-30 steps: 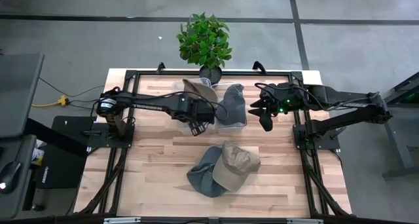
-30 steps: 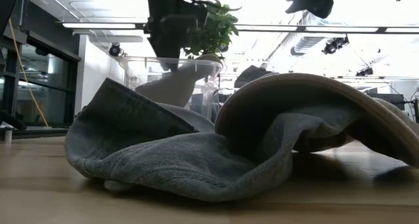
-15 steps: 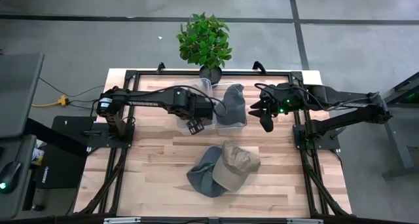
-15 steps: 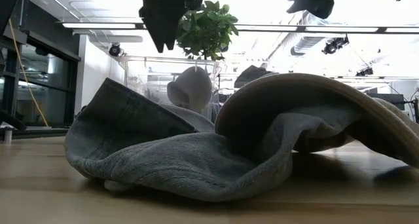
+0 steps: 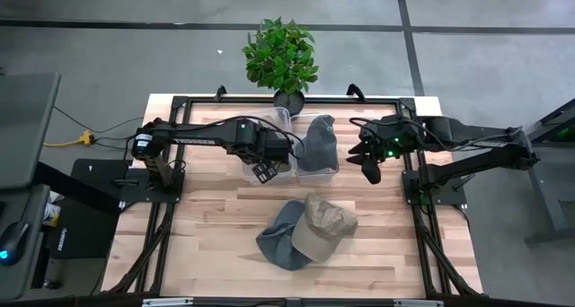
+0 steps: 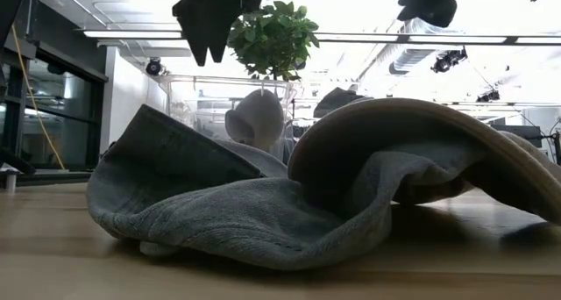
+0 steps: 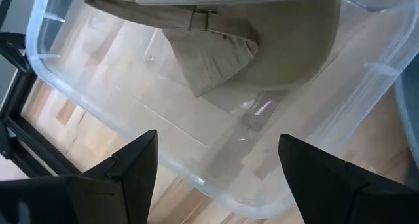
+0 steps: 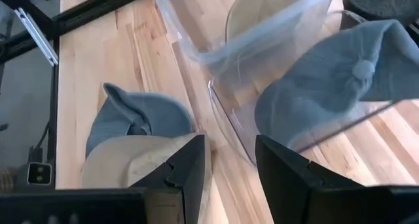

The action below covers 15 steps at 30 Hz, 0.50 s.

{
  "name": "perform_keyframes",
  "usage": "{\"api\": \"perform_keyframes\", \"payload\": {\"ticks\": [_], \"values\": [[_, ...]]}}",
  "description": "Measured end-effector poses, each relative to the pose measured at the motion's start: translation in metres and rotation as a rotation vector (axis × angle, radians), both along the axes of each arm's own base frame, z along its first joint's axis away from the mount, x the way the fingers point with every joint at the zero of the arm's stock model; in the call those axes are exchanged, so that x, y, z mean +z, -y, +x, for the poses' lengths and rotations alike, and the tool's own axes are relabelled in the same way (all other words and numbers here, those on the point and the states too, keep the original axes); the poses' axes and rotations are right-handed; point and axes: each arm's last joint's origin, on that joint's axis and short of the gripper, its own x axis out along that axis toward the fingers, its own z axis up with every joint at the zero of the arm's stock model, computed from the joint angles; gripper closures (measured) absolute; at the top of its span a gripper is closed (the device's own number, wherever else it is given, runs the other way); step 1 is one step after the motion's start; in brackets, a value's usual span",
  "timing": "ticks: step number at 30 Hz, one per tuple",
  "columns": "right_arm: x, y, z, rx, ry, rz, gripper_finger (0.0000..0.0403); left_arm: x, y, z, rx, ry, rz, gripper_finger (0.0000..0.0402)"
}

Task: Pick & Place hat
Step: Put the left brown cap into the left transparent bin

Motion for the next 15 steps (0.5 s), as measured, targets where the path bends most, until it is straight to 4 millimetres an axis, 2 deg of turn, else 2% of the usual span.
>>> {"api": "perform_keyframes", "payload": {"ticks": [10,15], "values": [[0.01,0.0,-0.019,-0.035,0.052,-0.008,0.0272,0.019,0.0,-0.008,0.072,0.155,-0.007,0.0131],[0.011,0.0,-0.02,-0.058,0.056,-0.007,0.0272,0.021,-0.005,0.0,0.258,0.305,-0.035,0.0131]]}}
